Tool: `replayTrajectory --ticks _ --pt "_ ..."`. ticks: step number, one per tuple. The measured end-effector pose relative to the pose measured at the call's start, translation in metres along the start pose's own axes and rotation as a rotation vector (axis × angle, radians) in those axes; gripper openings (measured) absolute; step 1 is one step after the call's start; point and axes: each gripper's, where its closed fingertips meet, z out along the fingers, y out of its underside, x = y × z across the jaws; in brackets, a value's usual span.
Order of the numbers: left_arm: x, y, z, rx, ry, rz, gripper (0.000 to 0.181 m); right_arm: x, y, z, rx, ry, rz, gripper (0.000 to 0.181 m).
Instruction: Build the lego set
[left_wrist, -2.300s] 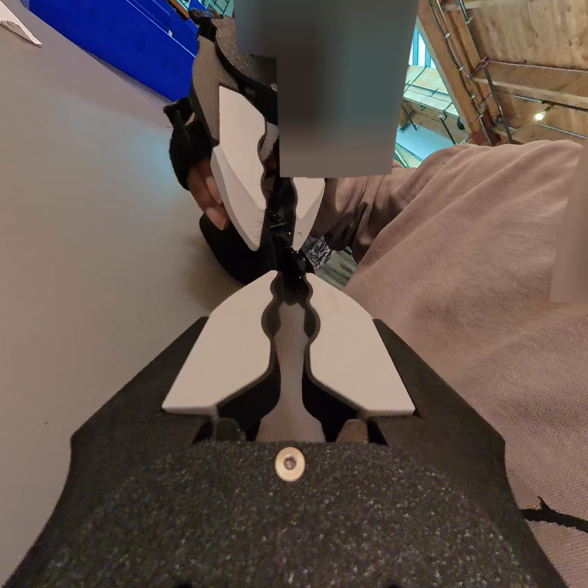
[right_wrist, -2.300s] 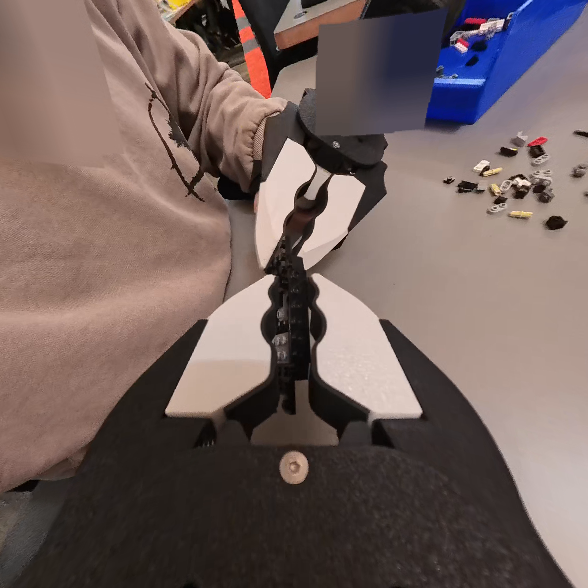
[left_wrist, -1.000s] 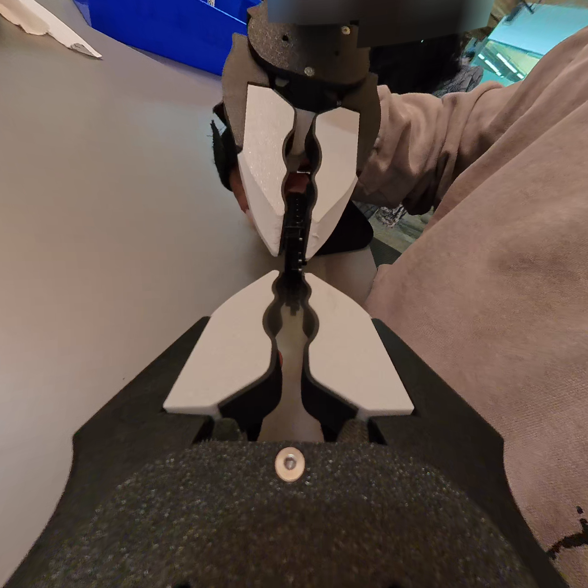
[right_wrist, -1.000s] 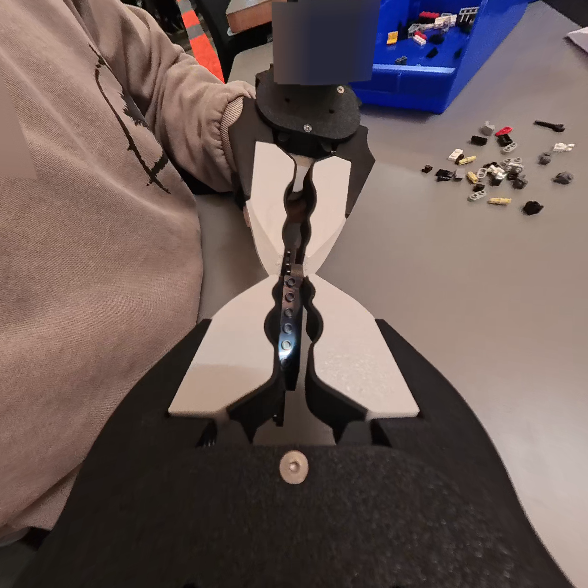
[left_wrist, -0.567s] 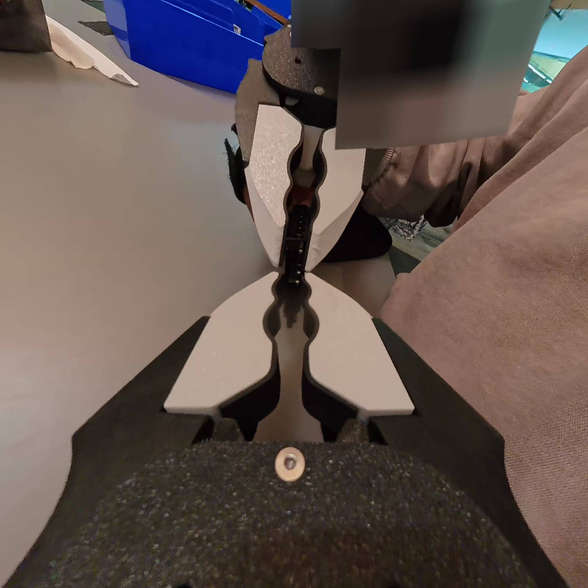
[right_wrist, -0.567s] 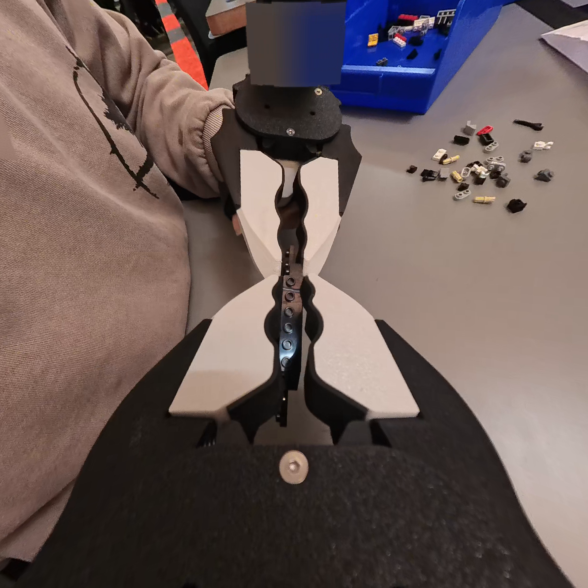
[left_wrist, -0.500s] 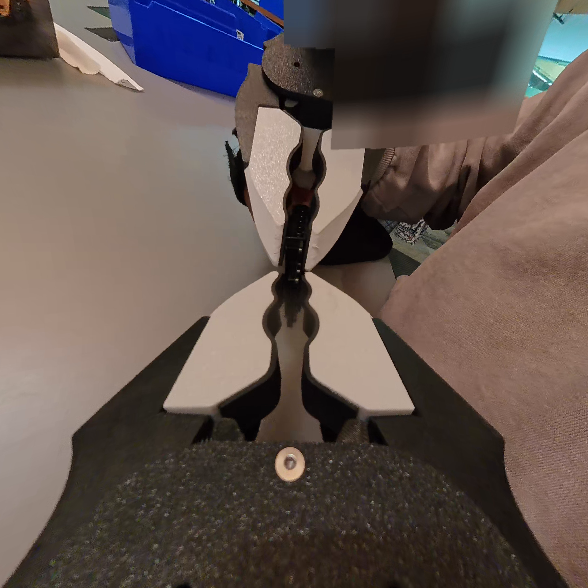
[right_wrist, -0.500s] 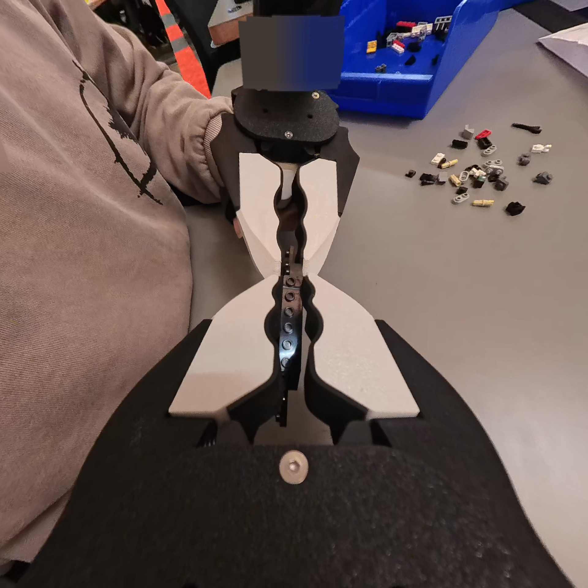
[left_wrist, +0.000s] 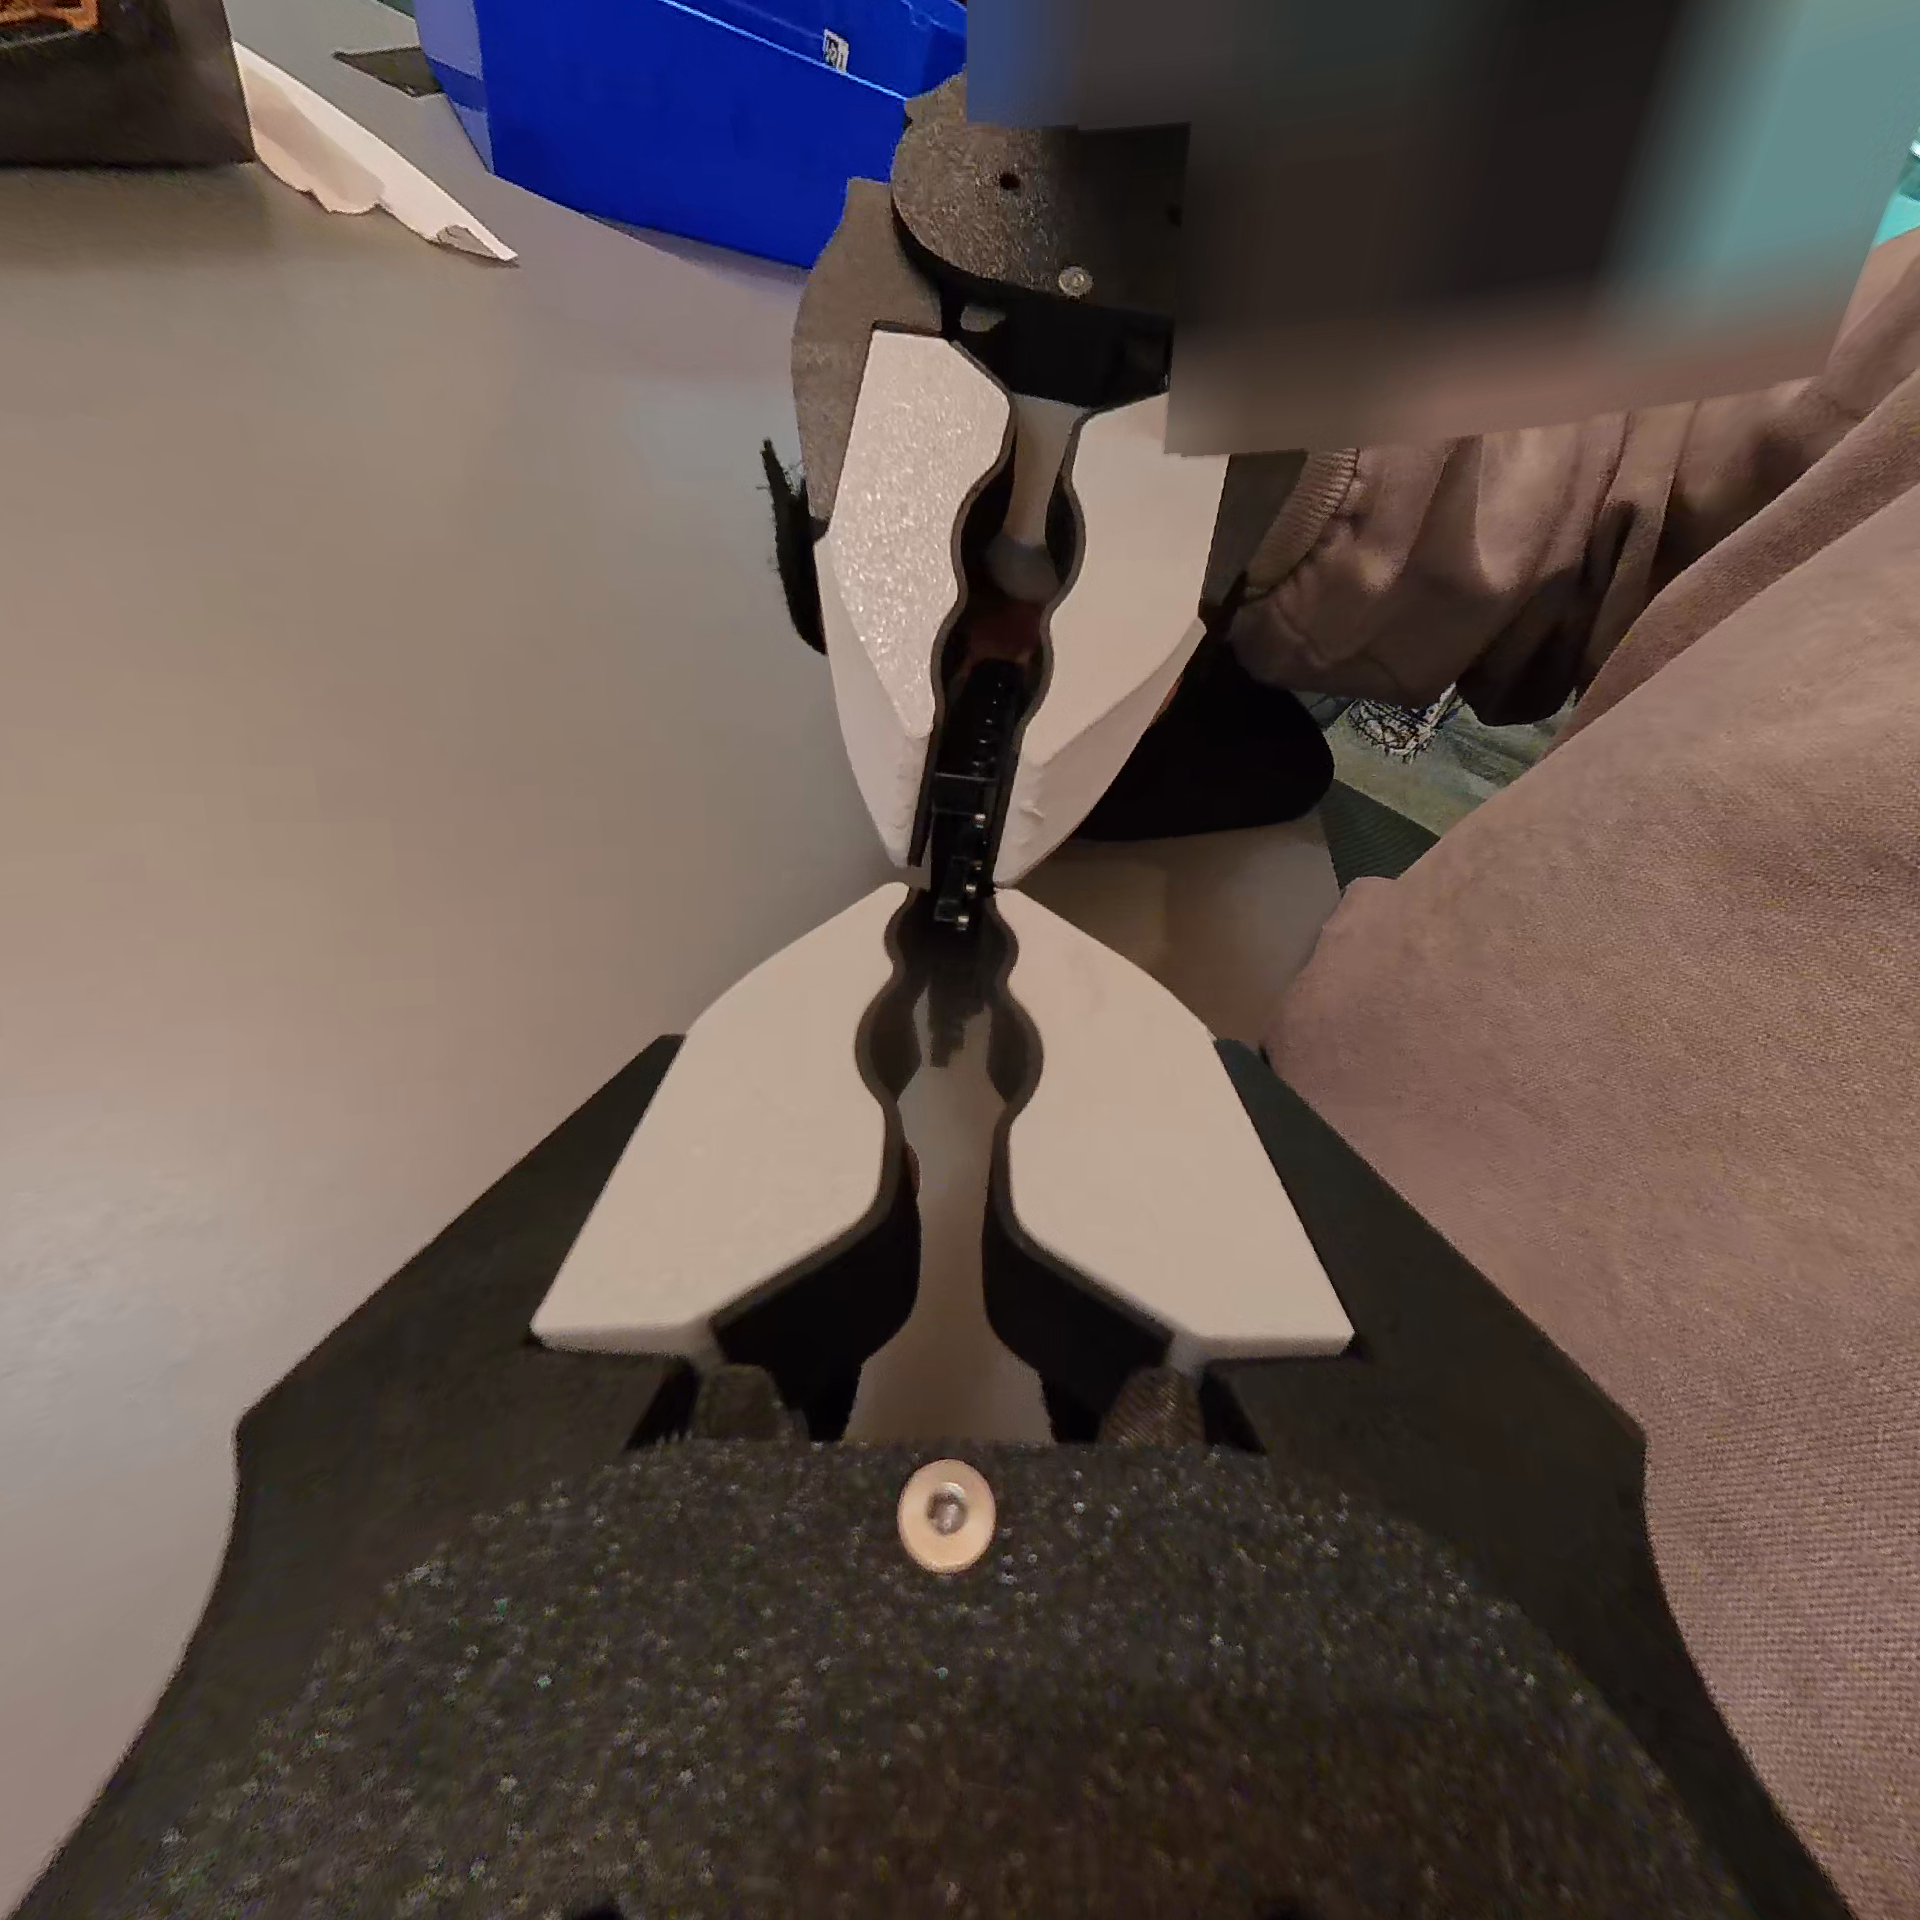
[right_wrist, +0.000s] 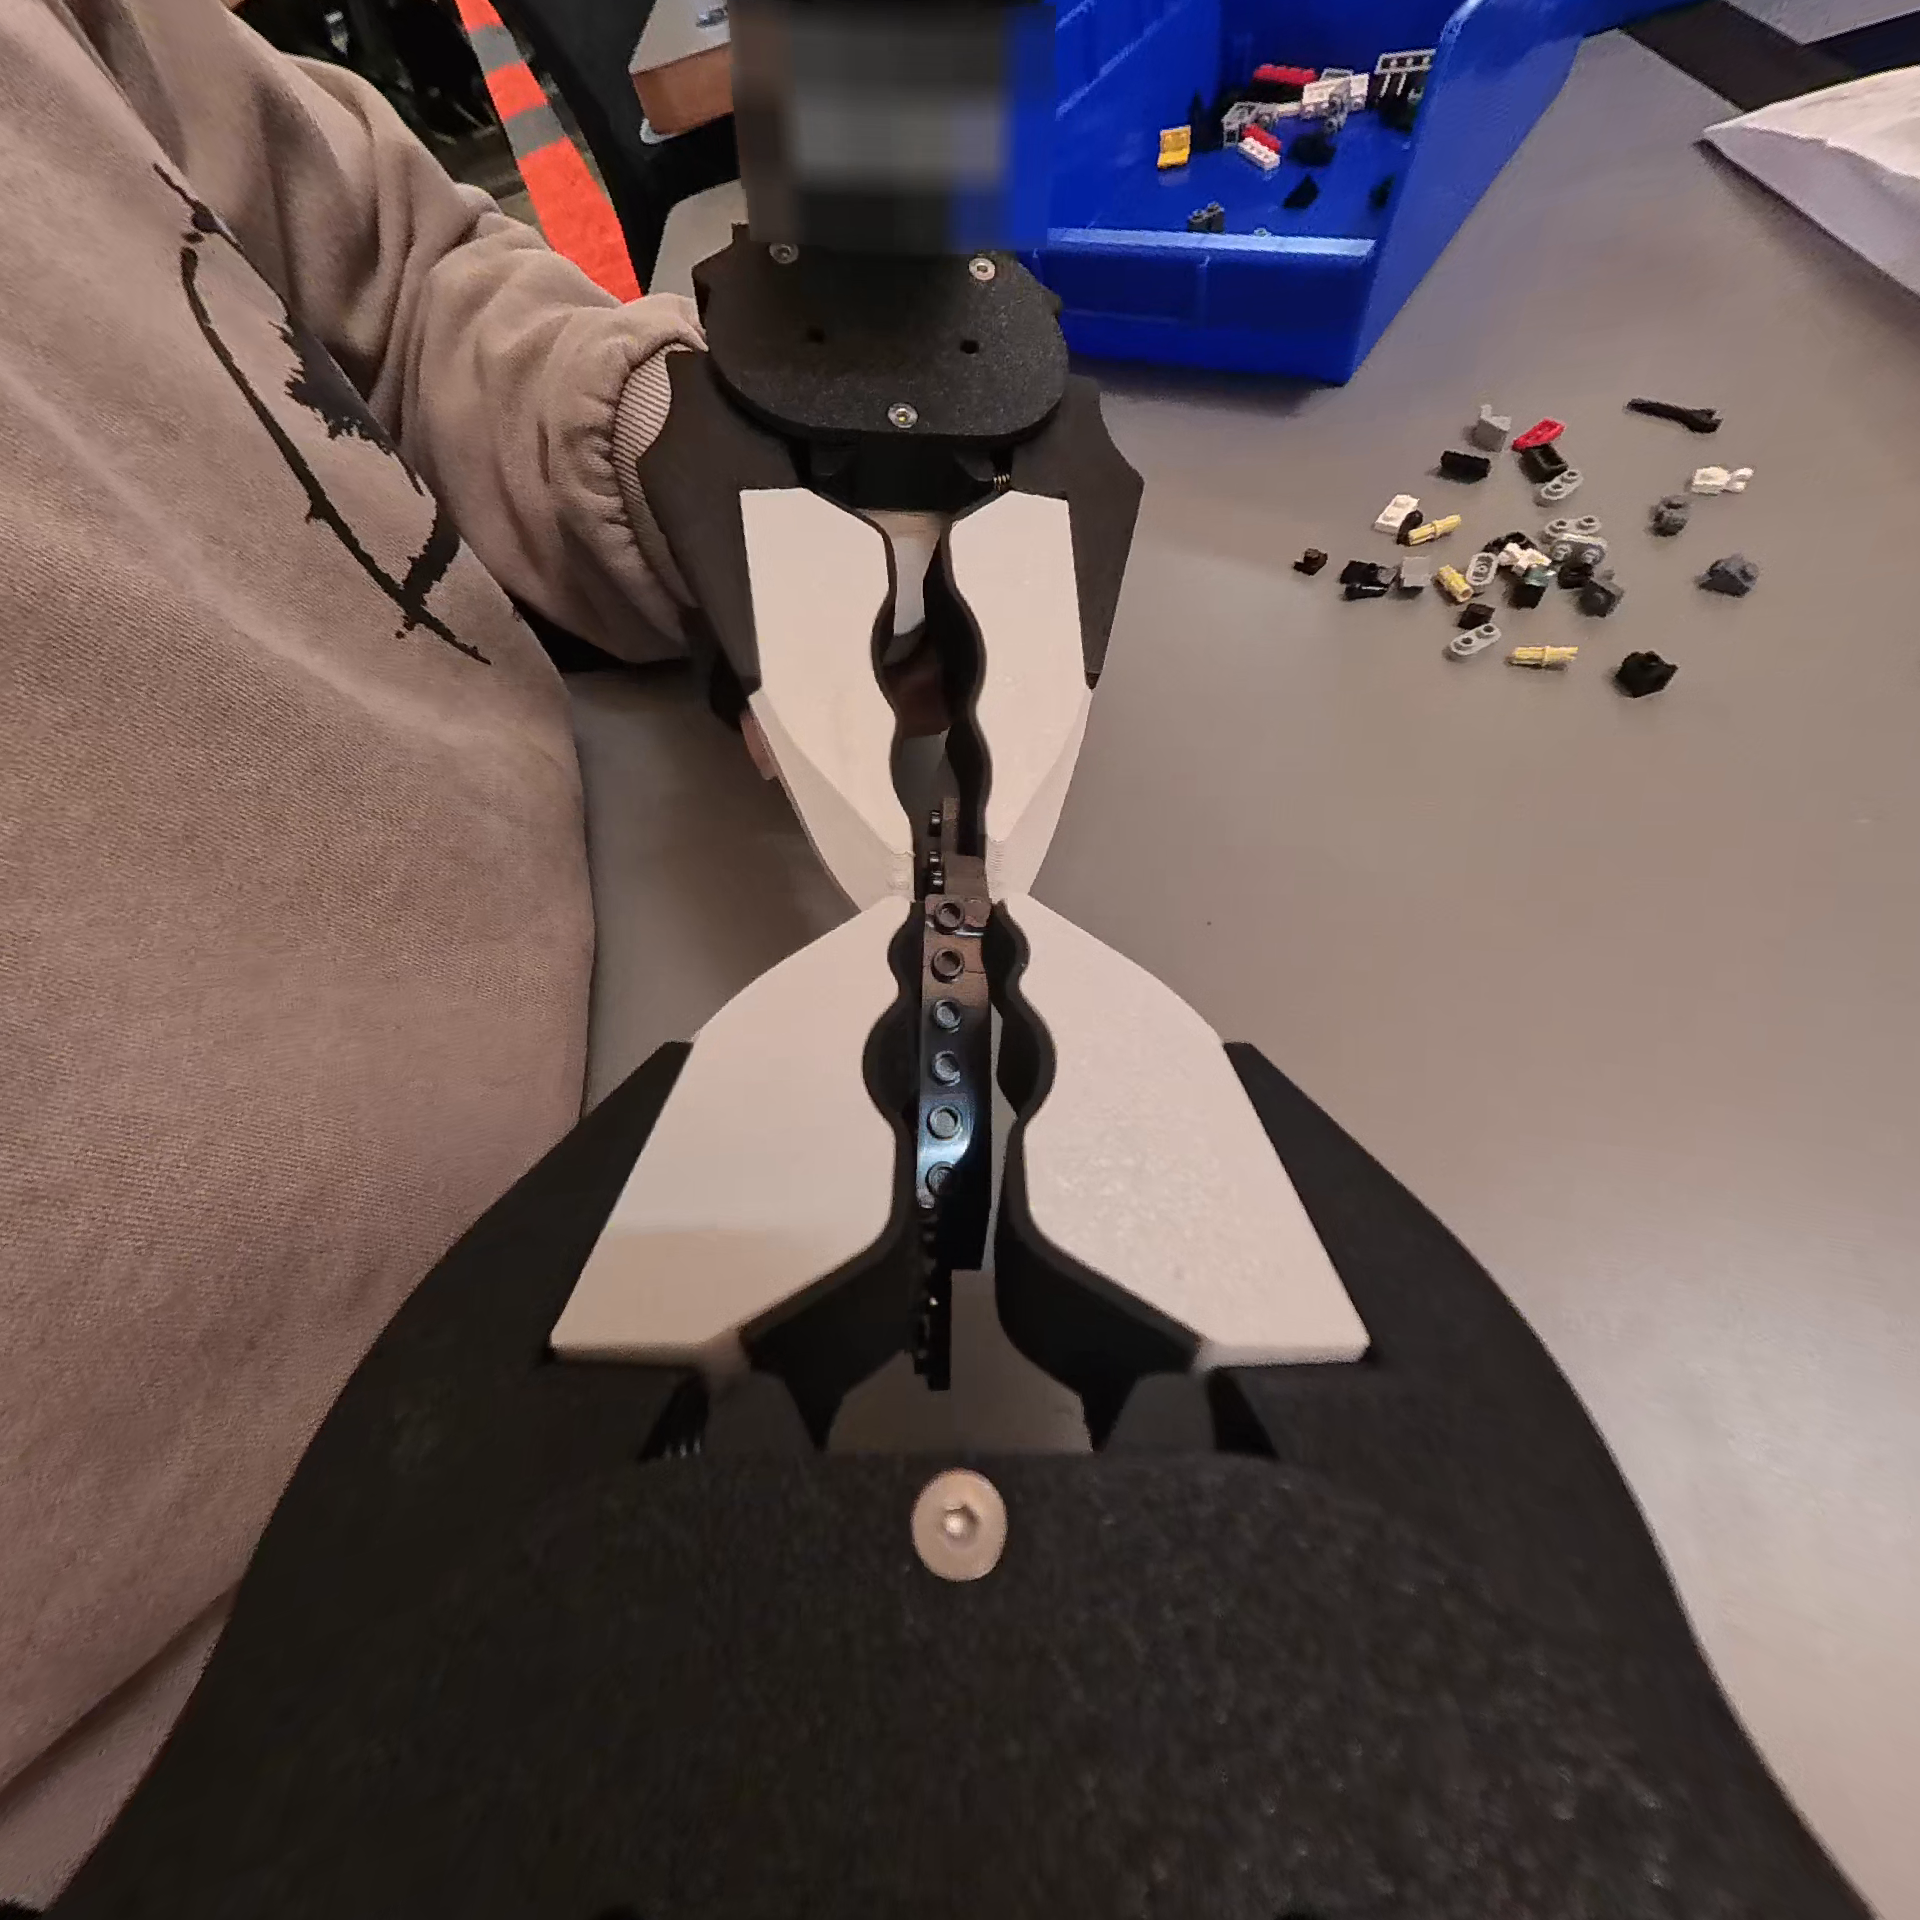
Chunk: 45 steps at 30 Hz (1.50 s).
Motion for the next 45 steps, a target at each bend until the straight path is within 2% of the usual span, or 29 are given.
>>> replayTrajectory --ticks 7,14,22,36,45 --pt "-0.005 0.003 0.002 0.001 -0.006 -0.059 0.009 0.005 0.004 0.002 -0.002 0.060 0.027 0.010" --pt "-0.007 -0.011 -0.006 0.105 0.063 -0.191 0.009 0.010 -0.011 -0.006 0.123 0.015 0.139 0.014" --pt "-0.005 -0.016 -0.009 0.137 0.097 -0.240 0.009 0.009 -0.010 -0.008 0.101 0.037 0.131 0.015" --pt "-0.010 -0.012 -0.008 0.115 -0.006 -0.178 0.010 0.012 -0.009 -0.003 0.116 0.090 0.178 0.009" --pt "-0.013 -0.011 -0.008 0.115 0.026 -0.199 0.010 0.014 -0.007 -0.003 0.114 0.106 0.201 0.014"
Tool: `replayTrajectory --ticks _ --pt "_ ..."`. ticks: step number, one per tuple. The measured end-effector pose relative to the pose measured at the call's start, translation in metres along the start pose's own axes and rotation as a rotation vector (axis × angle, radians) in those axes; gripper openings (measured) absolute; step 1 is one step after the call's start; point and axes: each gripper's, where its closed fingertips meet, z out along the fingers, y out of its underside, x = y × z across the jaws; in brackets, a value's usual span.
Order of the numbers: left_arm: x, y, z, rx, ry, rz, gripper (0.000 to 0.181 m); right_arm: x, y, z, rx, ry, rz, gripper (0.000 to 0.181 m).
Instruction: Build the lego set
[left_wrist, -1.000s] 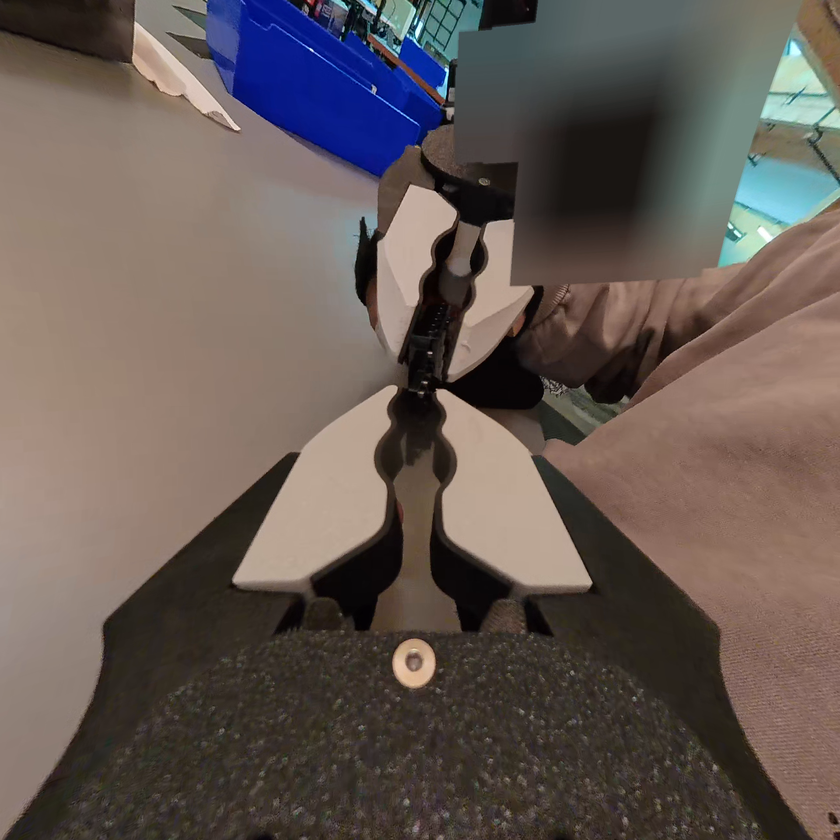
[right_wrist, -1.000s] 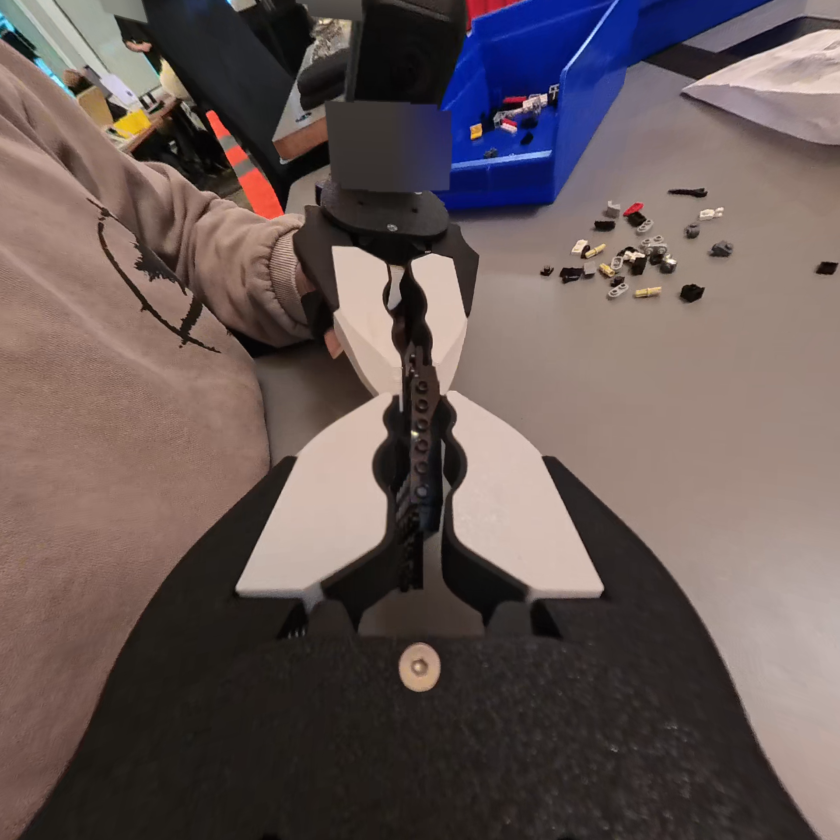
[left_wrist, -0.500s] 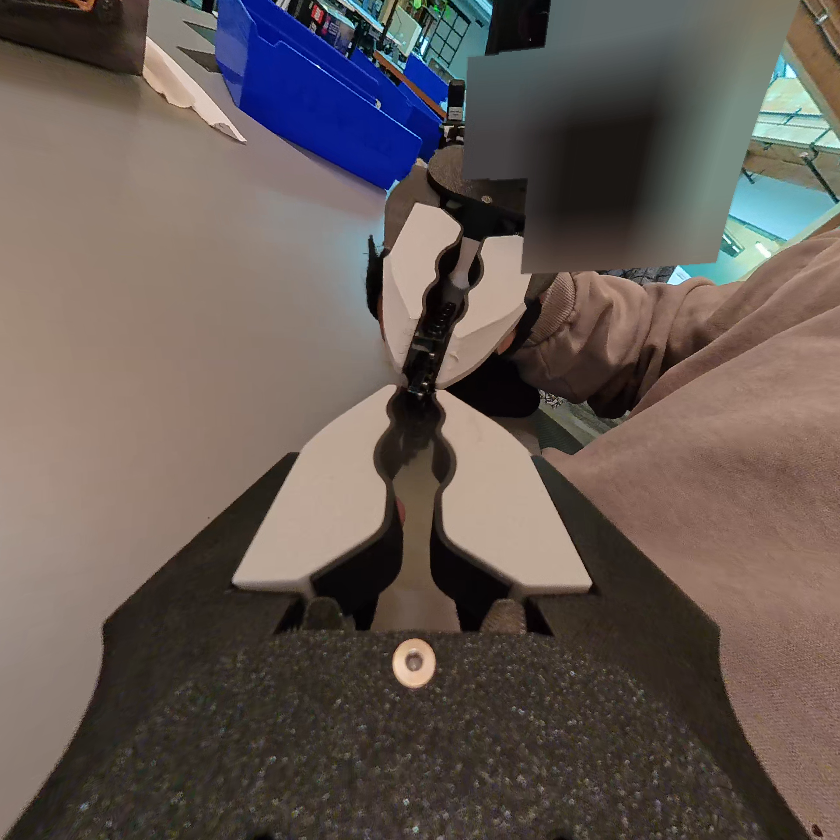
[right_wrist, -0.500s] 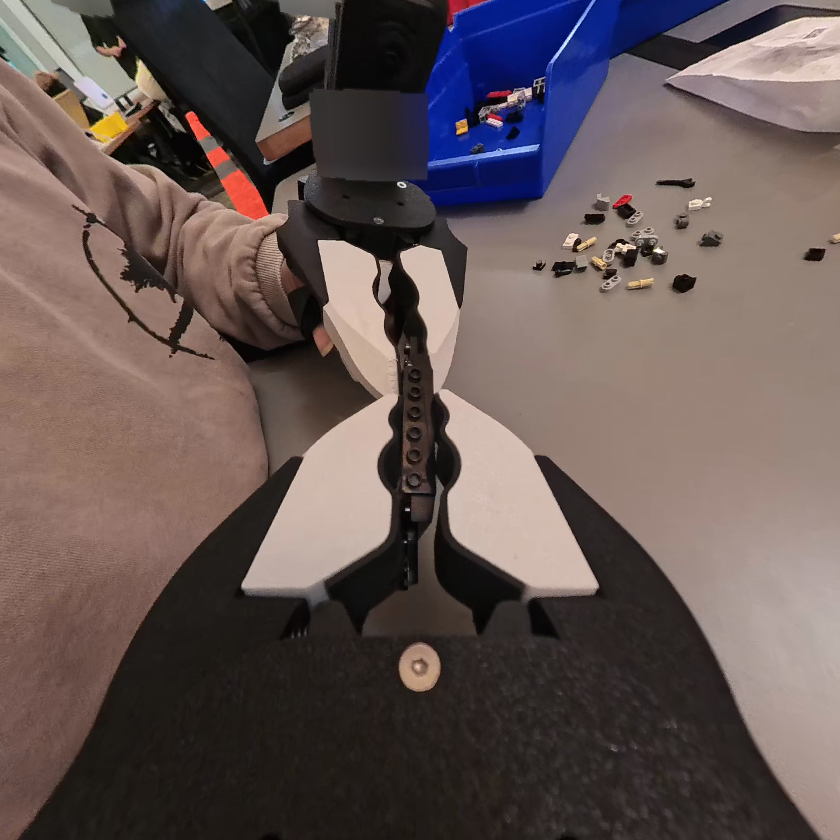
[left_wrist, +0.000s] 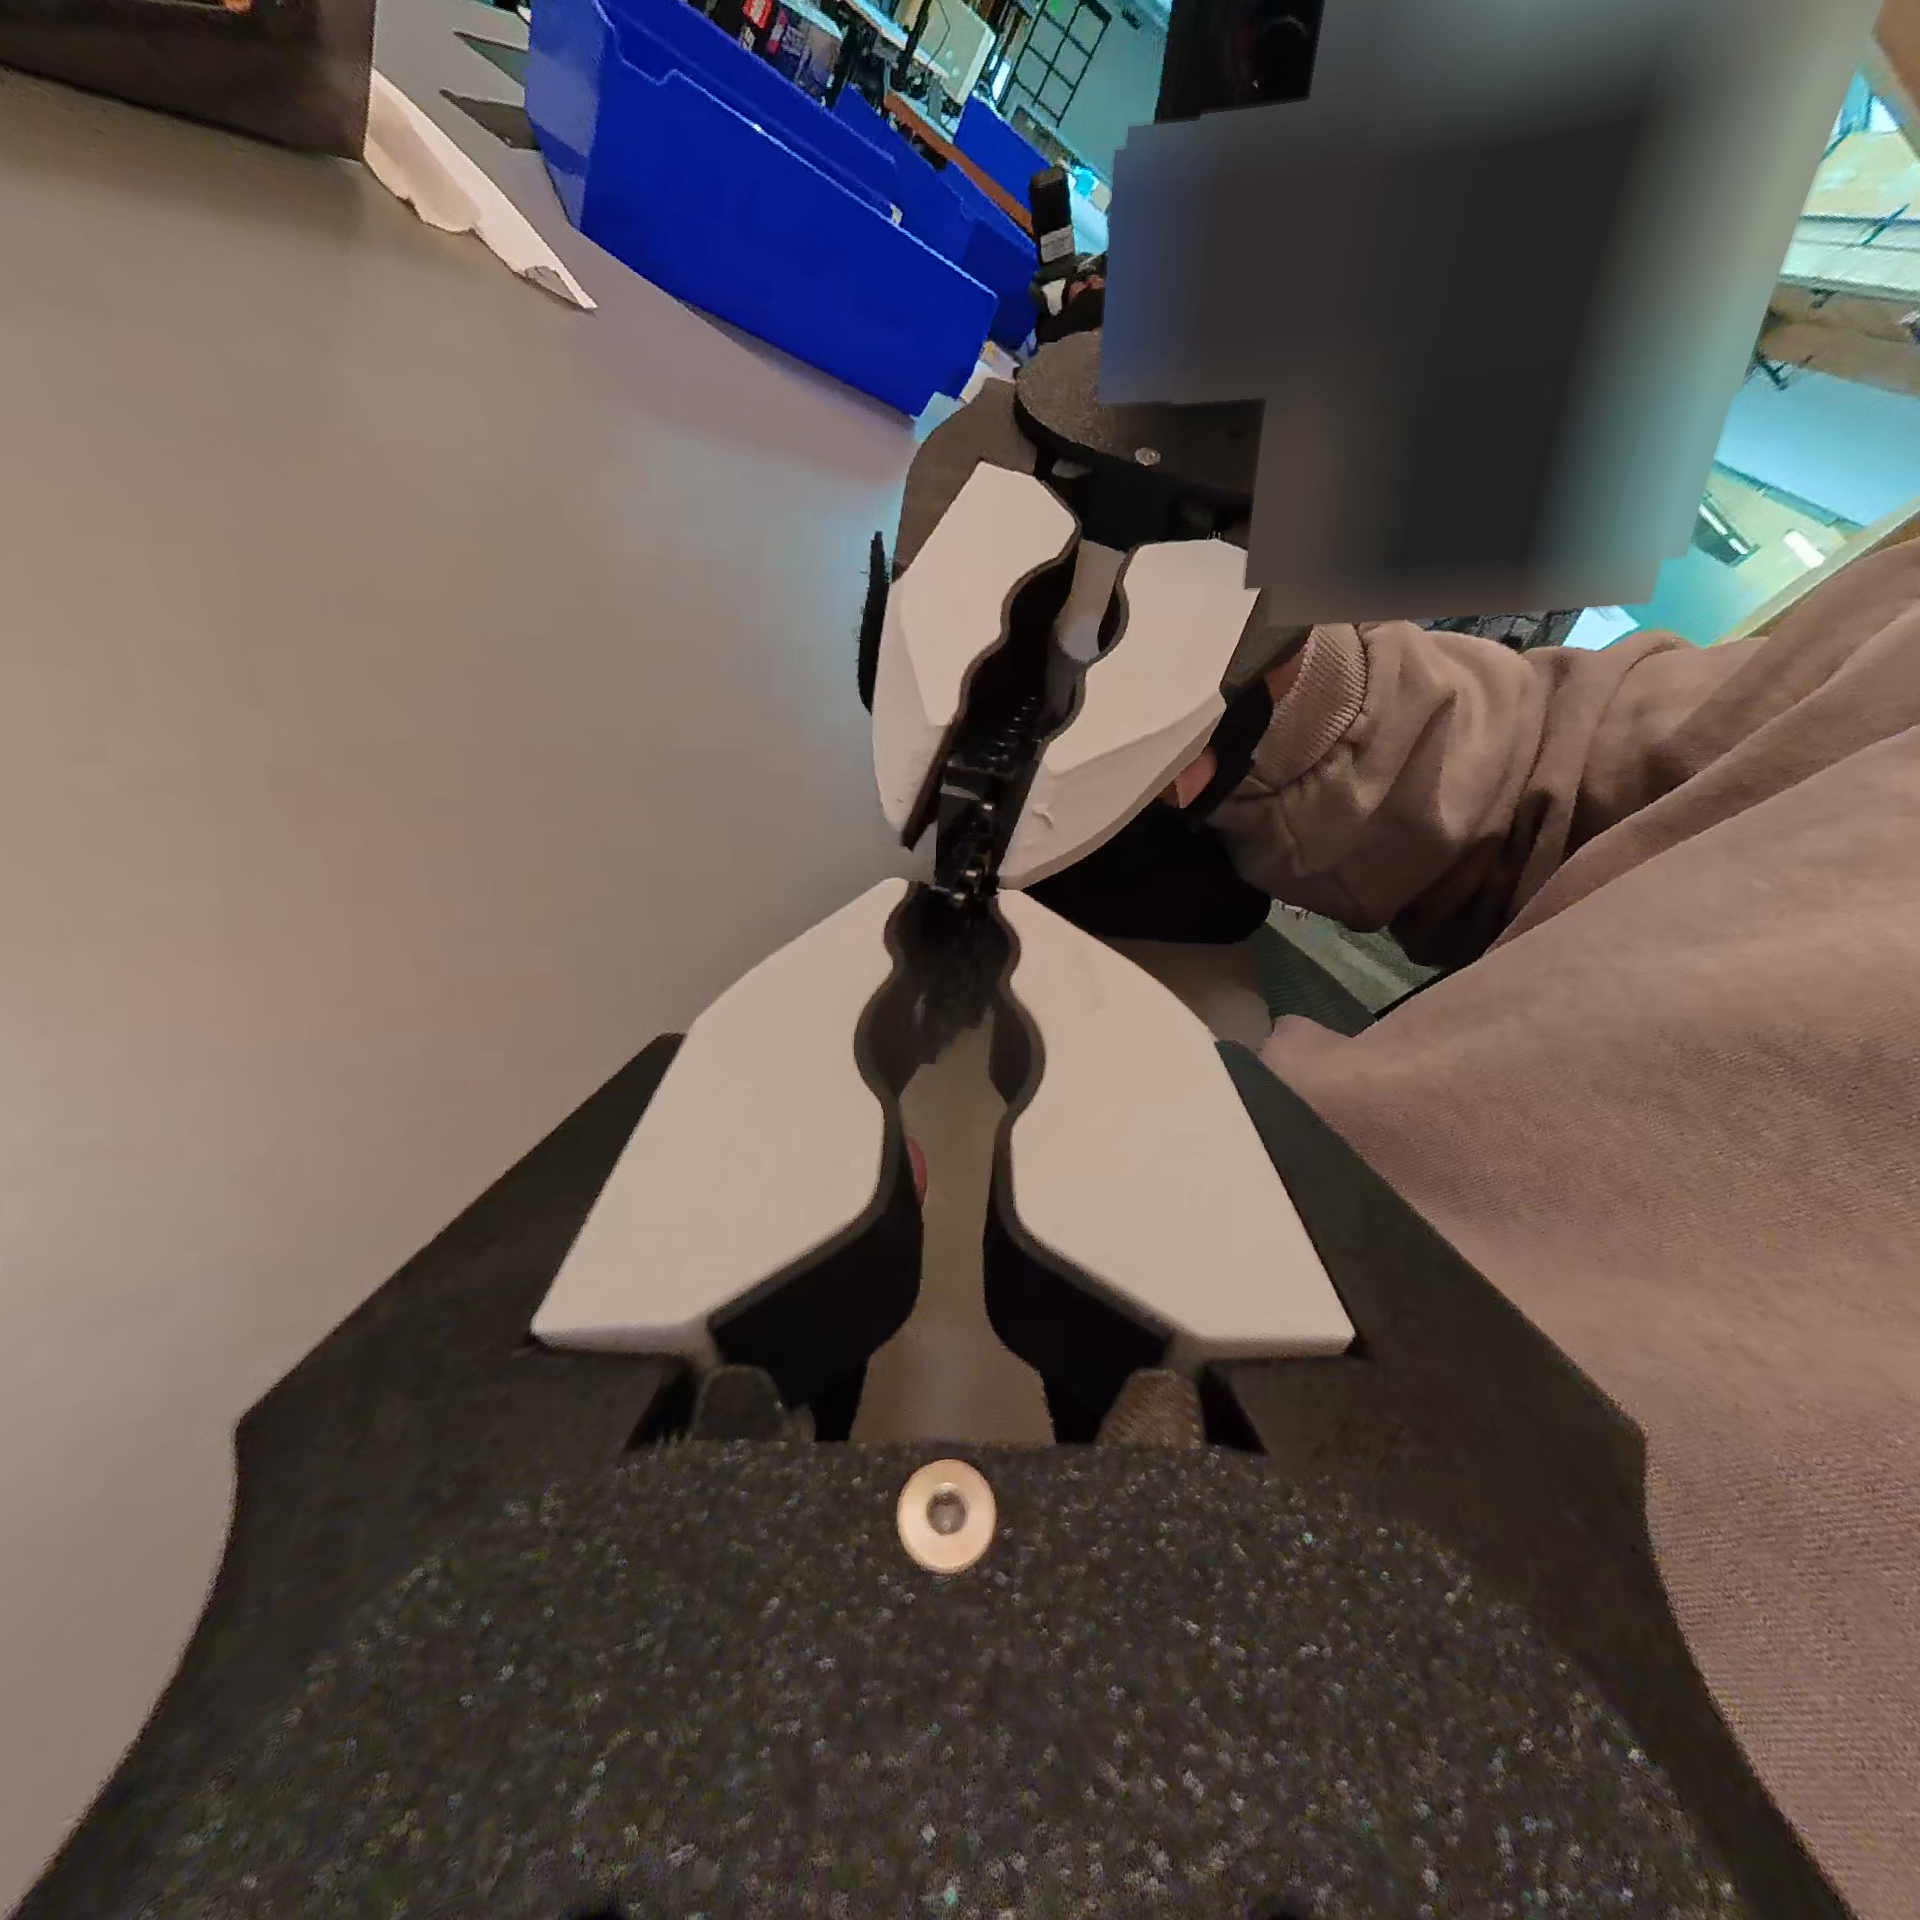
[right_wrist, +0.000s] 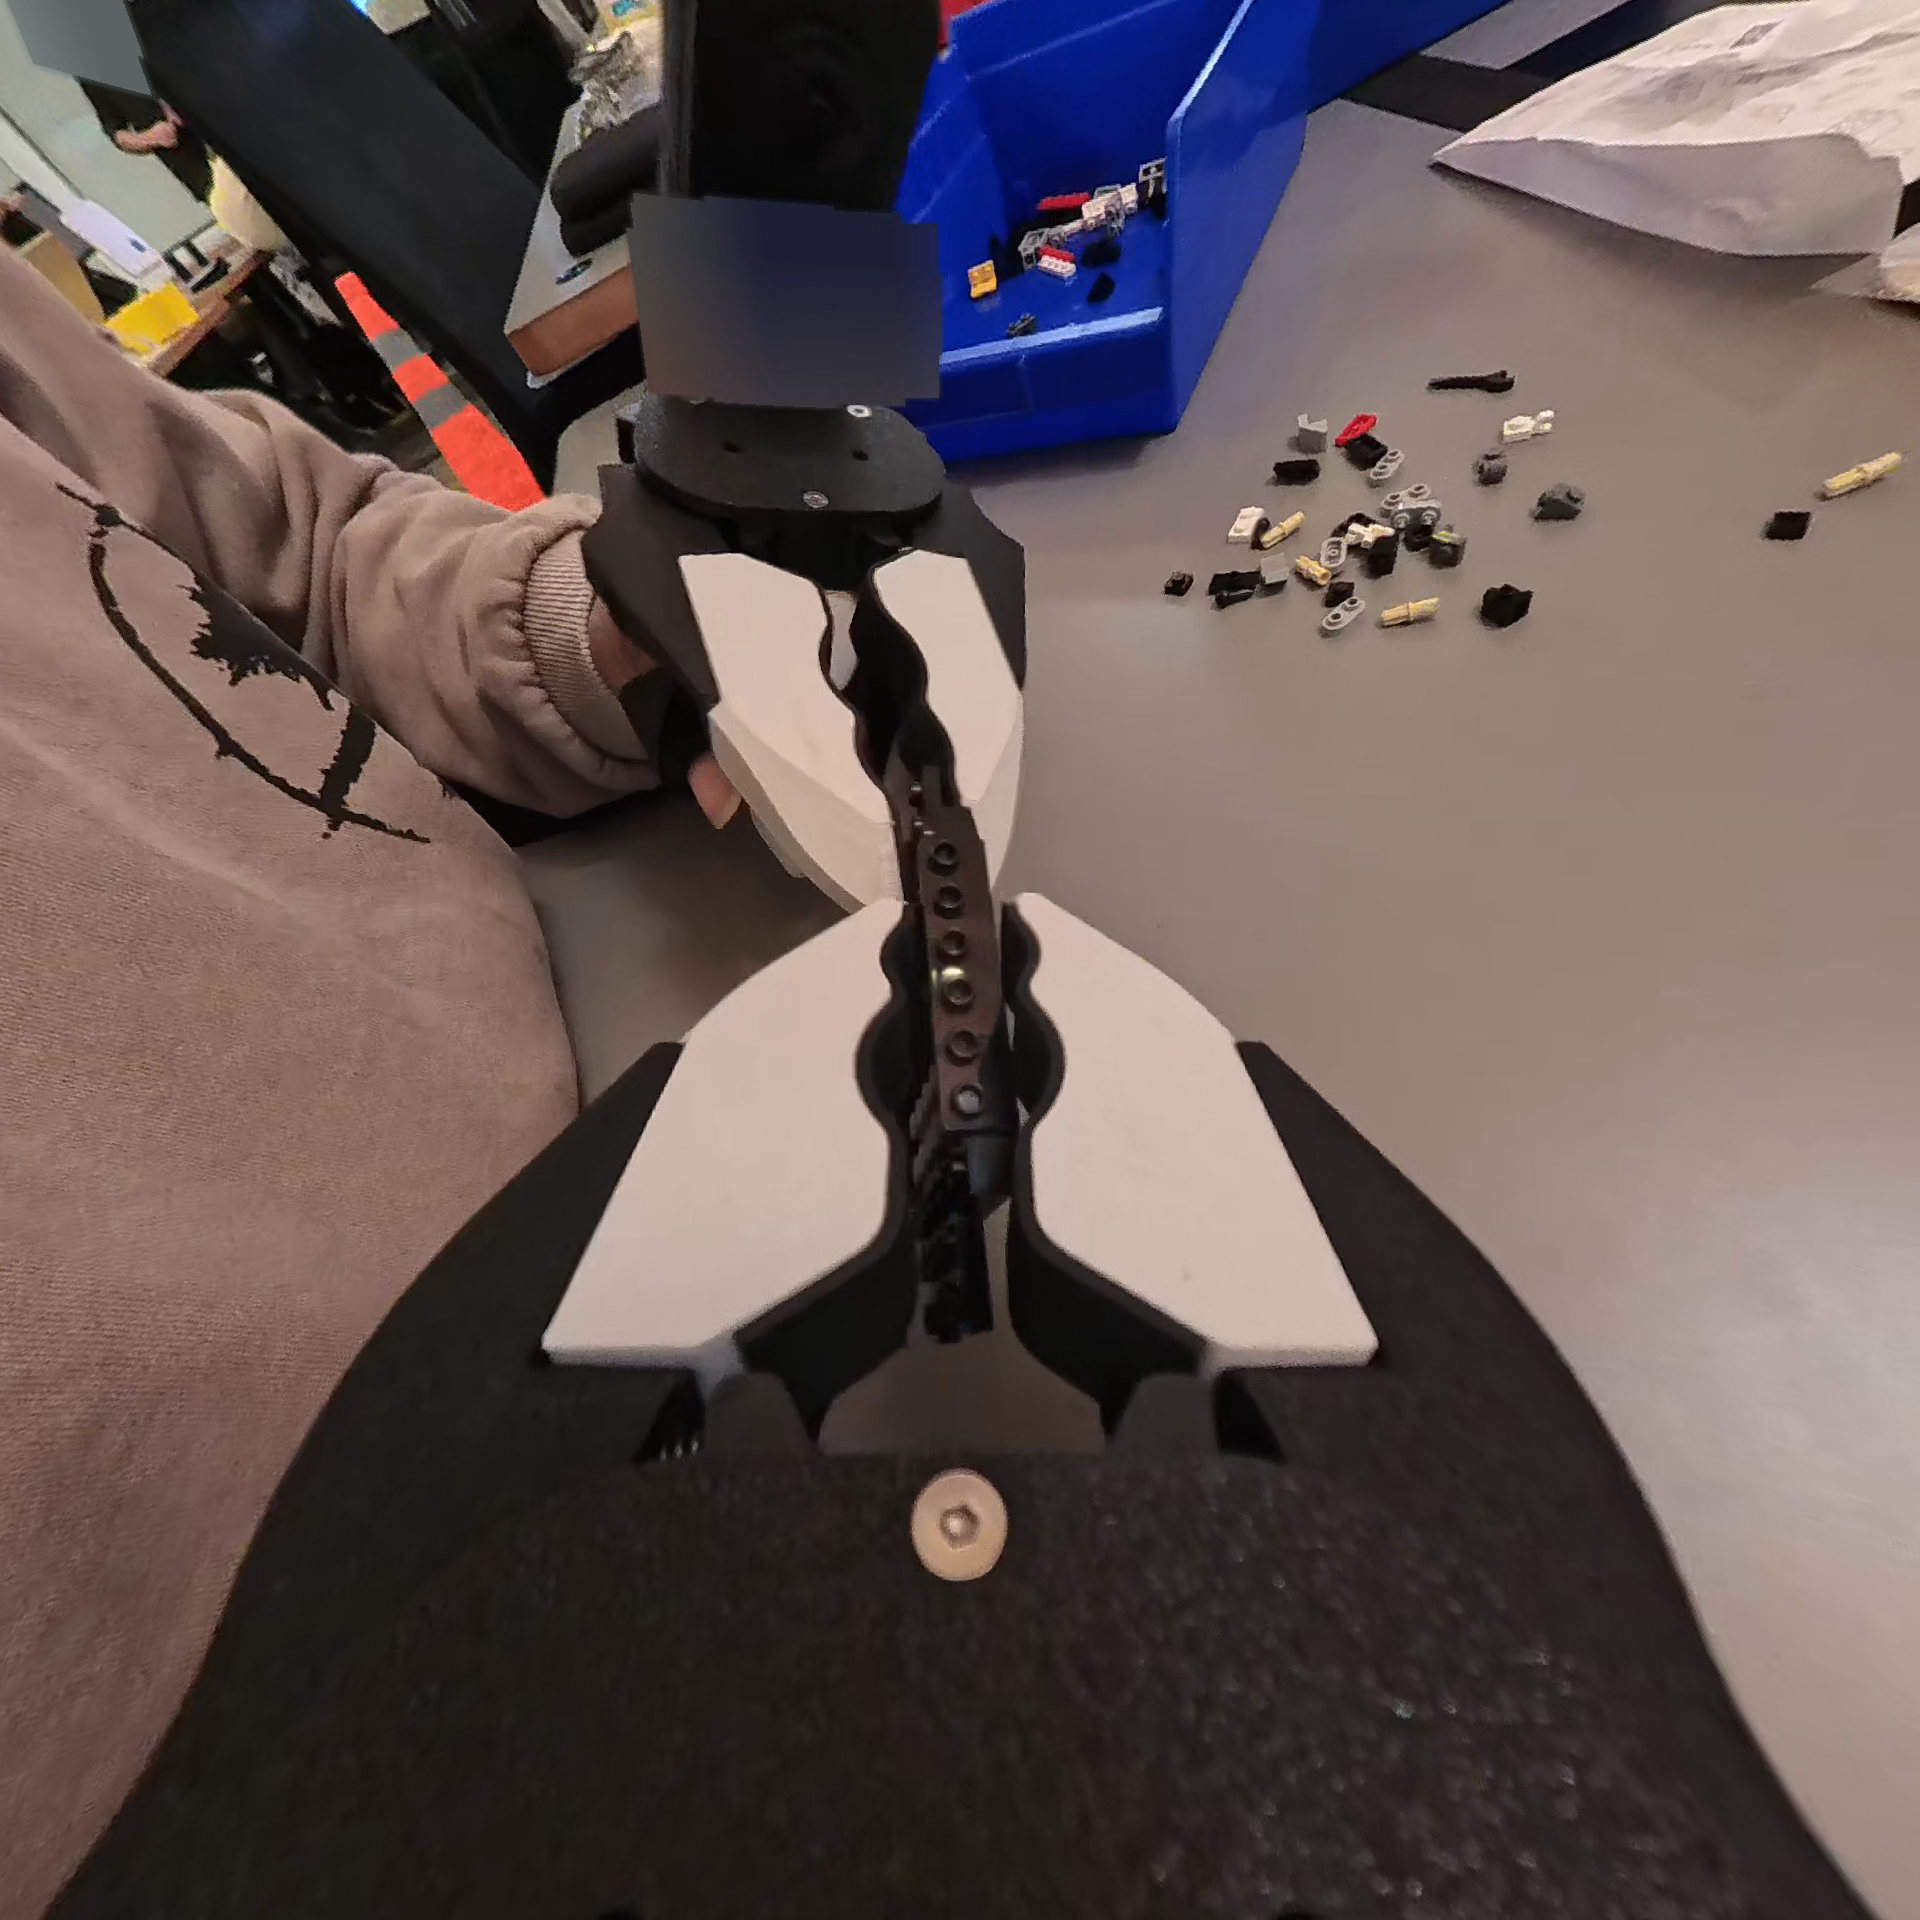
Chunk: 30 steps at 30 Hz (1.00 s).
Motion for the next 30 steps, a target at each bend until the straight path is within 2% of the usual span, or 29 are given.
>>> replayTrajectory --ticks 6,13,15,17,19,22,25,26,27,29,30 --pt "0.003 0.002 0.001 -0.011 -0.034 0.048 0.010 -0.005 -0.004 -0.001 0.022 -0.037 -0.002 0.011" --pt "0.002 0.003 0.004 -0.010 -0.036 0.049 0.010 -0.004 -0.001 -0.003 0.055 -0.007 -0.040 0.010" --pt "0.003 -0.006 0.001 0.040 0.012 -0.021 0.010 -0.002 -0.011 -0.006 0.109 0.044 -0.108 0.015" --pt "0.000 -0.012 -0.003 0.082 0.032 -0.091 0.010 0.002 -0.019 -0.013 0.114 0.119 -0.223 0.034" --pt "-0.005 -0.015 -0.009 0.116 0.055 -0.170 0.010 0.001 -0.018 -0.021 0.064 0.183 -0.385 0.044" --pt "-0.008 -0.019 -0.011 0.161 0.126 -0.329 0.009 0.003 0.001 -0.027 -0.073 0.248 -0.554 0.069" --pt "-0.003 -0.011 -0.005 0.129 0.190 -0.426 0.009 0.003 0.014 -0.028 -0.120 0.260 -0.610 0.070" --pt "-0.003 -0.008 -0.003 0.120 0.196 -0.446 0.009 0.007 0.016 -0.029 -0.135 0.280 -0.632 0.060" --pt "-0.002 -0.007 -0.002 0.114 0.205 -0.466 0.009 0.008 0.017 -0.030 -0.148 0.281 -0.659 0.057" --pt "-0.002 -0.006 -0.002 0.106 0.218 -0.487 0.009 0.011 0.018 -0.030 -0.174 0.269 -0.676 0.058" --pt "-0.001 -0.005 -0.002 0.101 0.224 -0.494 0.010 0.013 0.018 -0.028 -0.194 0.271 -0.701 0.065"
